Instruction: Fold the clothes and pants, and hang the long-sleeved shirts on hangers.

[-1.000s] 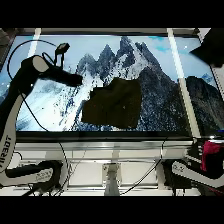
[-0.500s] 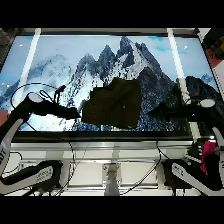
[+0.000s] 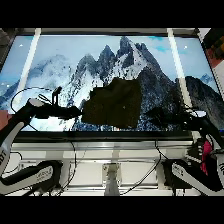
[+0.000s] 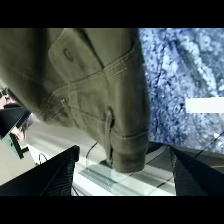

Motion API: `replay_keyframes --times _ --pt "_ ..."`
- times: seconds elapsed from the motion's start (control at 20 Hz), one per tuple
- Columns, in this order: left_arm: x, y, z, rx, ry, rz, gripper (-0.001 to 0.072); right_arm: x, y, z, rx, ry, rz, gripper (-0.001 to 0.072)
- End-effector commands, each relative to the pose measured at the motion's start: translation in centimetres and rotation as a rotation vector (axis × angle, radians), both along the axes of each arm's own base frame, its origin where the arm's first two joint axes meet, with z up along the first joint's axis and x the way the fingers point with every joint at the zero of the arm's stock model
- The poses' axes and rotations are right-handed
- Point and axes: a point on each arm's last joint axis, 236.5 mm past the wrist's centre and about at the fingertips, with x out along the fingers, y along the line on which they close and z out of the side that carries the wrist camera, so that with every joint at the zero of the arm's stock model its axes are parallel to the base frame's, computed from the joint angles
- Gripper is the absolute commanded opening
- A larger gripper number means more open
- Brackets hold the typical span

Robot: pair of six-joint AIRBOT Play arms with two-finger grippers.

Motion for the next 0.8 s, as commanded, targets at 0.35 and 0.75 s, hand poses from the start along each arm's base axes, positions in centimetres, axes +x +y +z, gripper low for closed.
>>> replay_keyframes --times 0.35,0.75 --pt "-0.6 -1.5 -3.4 -0.049 0.143 0.063 0.0474 0.5 0.0 -1.0 0.008 0.036 -0.043 0.0629" --pt "-0.5 -2.3 -2.7 -0.095 0.155 0.075 0.0087 -0.6 5.3 -3.5 -0.076 0.075 0.04 0.0613"
